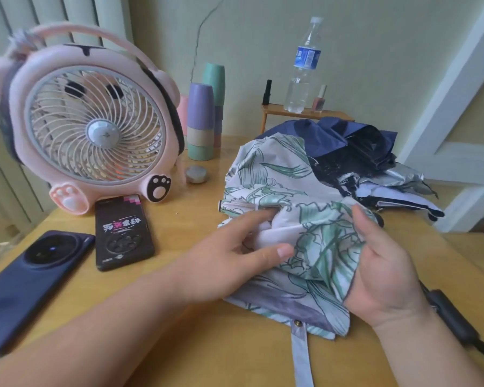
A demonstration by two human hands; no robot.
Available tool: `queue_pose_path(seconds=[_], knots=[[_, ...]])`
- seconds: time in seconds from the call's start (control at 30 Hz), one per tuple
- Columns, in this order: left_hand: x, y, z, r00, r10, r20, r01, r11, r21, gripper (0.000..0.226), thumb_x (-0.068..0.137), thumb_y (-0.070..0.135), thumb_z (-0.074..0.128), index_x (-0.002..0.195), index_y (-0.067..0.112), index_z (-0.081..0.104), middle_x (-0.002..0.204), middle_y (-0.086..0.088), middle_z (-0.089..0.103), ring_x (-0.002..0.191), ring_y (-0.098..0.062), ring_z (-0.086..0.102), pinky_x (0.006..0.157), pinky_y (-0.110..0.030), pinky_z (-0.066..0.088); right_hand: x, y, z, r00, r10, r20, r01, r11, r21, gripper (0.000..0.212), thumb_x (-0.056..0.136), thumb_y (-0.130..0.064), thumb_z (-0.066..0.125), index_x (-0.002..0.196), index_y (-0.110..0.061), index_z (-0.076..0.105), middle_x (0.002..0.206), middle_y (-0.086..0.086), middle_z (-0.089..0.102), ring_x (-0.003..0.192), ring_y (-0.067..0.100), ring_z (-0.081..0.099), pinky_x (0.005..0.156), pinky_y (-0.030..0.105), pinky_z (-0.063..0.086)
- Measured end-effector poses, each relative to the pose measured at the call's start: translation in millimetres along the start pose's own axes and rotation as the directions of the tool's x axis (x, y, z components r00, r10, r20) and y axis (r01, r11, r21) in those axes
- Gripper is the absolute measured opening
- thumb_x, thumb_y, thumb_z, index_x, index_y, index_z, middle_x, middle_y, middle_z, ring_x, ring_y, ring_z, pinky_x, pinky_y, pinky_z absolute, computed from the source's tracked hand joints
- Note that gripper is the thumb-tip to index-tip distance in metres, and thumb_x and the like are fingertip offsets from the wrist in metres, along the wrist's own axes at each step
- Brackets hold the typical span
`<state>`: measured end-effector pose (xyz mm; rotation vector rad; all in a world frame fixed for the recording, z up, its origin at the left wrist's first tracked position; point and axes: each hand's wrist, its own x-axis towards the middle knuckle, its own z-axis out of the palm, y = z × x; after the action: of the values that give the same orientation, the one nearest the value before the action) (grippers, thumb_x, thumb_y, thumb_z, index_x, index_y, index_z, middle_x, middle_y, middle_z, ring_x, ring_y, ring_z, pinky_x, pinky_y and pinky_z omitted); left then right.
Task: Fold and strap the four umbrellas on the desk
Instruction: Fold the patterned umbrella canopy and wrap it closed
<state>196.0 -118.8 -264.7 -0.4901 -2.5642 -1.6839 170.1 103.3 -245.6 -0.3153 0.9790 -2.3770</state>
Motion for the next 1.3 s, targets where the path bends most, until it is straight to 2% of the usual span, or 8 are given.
queue_pose_path(seconds=[0.17, 0.33, 0.53, 0.77, 0.9, 1.0, 1.1, 1.3], knots=[[6.8, -2.1, -0.4, 0.989, 0.124, -0.080, -0.129, 0.990, -0.057, 0.044, 0.072, 0.054, 0.079, 0.102, 0.027, 0.060, 0.092, 0.009, 0.060, 0.080, -0.015, 0.053, 0.077, -0.034, 0.042, 10.8, 11.0, -15.0, 0.978, -0.201, 0.060, 0.209, 0.913, -0.350, 0.059, 0.097, -0.044, 0.059, 0.139, -0.003, 0.058, 0.141, 0.028, 0.057, 0.131, 0.045, 0.055, 0.111, 0.063, 0.039], [13.2, -10.7, -3.7, 0.965, 0.153, -0.213, -0.196, 0.961, -0.194, 0.027, 0.073, 0.044, 0.078, 0.078, 0.023, 0.062, 0.082, 0.004, 0.065, 0.082, -0.014, 0.059, 0.080, -0.036, 0.042, -0.7, 4.7, -5.6, 0.918, -0.239, 0.318, 0.394, 0.437, -0.808, 0.031, 0.095, -0.029, 0.069, 0.126, -0.030, 0.069, 0.128, -0.006, 0.071, 0.126, 0.015, 0.062, 0.106, 0.027, 0.047], [19.2, -20.2, -5.0, 0.947, 0.065, -0.313, -0.226, 0.827, -0.514, 0.027, 0.077, 0.017, 0.076, 0.078, 0.007, 0.051, 0.080, 0.007, 0.067, 0.076, -0.007, 0.063, 0.072, -0.014, 0.050, -13.6, -29.9, -38.3, 0.923, -0.385, -0.005, 0.093, 0.234, -0.968, 0.024, 0.085, -0.011, 0.069, 0.104, -0.026, 0.075, 0.108, -0.009, 0.075, 0.108, 0.009, 0.067, 0.094, 0.032, 0.050], [19.2, -26.3, -6.4, 0.943, 0.063, -0.326, -0.212, 0.869, -0.446, 0.054, 0.059, 0.060, 0.091, 0.078, 0.021, 0.060, 0.092, -0.009, 0.065, 0.099, -0.031, 0.057, 0.109, -0.064, 0.033, -3.7, -30.8, -52.7, 0.825, -0.474, -0.309, -0.285, 0.124, -0.951, 0.017, 0.091, -0.017, 0.068, 0.092, -0.034, 0.069, 0.083, -0.012, 0.063, 0.071, 0.008, 0.058, 0.062, 0.022, 0.044], [20.3, -24.6, -1.4, 0.935, 0.035, -0.352, -0.170, 0.918, -0.359, 0.057, 0.060, 0.067, 0.086, 0.081, 0.021, 0.061, 0.090, -0.010, 0.065, 0.093, -0.030, 0.056, 0.087, -0.051, 0.037, 7.9, -29.9, -48.5, 0.855, -0.453, -0.253, -0.240, 0.087, -0.967, 0.028, 0.093, -0.020, 0.065, 0.068, -0.033, 0.068, 0.068, -0.004, 0.065, 0.065, 0.018, 0.060, 0.062, 0.035, 0.050], [18.4, -19.3, 3.1, 0.938, 0.012, -0.346, -0.131, 0.936, -0.325, 0.061, 0.058, 0.068, 0.085, 0.081, 0.018, 0.059, 0.083, -0.009, 0.061, 0.082, -0.027, 0.050, 0.070, -0.031, 0.042, 24.6, -37.6, -48.5, 0.876, -0.461, -0.140, -0.273, -0.235, -0.933, 0.035, 0.094, -0.013, 0.052, 0.062, -0.025, 0.060, 0.065, 0.000, 0.057, 0.071, 0.028, 0.057, 0.059, 0.036, 0.042], [14.6, -17.0, 5.5, 0.947, 0.037, -0.318, -0.114, 0.968, -0.225, 0.072, 0.050, 0.082, 0.080, 0.082, 0.020, 0.060, 0.076, 0.001, 0.062, 0.067, -0.019, 0.044, 0.051, -0.022, 0.037, 38.6, -45.2, -37.9, 0.917, -0.383, -0.117, -0.323, -0.535, -0.781, 0.031, 0.089, -0.007, 0.044, 0.098, -0.019, 0.071, 0.090, 0.004, 0.064, 0.085, 0.035, 0.060, 0.068, 0.036, 0.047], [6.5, -20.5, 1.2, 0.974, 0.103, -0.200, -0.131, 0.983, -0.131, 0.057, 0.058, 0.053, 0.089, 0.090, 0.019, 0.057, 0.092, -0.014, 0.065, 0.091, -0.033, 0.060, 0.088, -0.054, 0.048, 40.9, -42.8, -39.1, 0.946, -0.277, -0.169, -0.314, -0.650, -0.692, 0.033, 0.085, 0.000, 0.047, 0.062, -0.022, 0.037, 0.070, -0.001, 0.041, 0.064, 0.024, 0.043, 0.062, 0.031, 0.043]])
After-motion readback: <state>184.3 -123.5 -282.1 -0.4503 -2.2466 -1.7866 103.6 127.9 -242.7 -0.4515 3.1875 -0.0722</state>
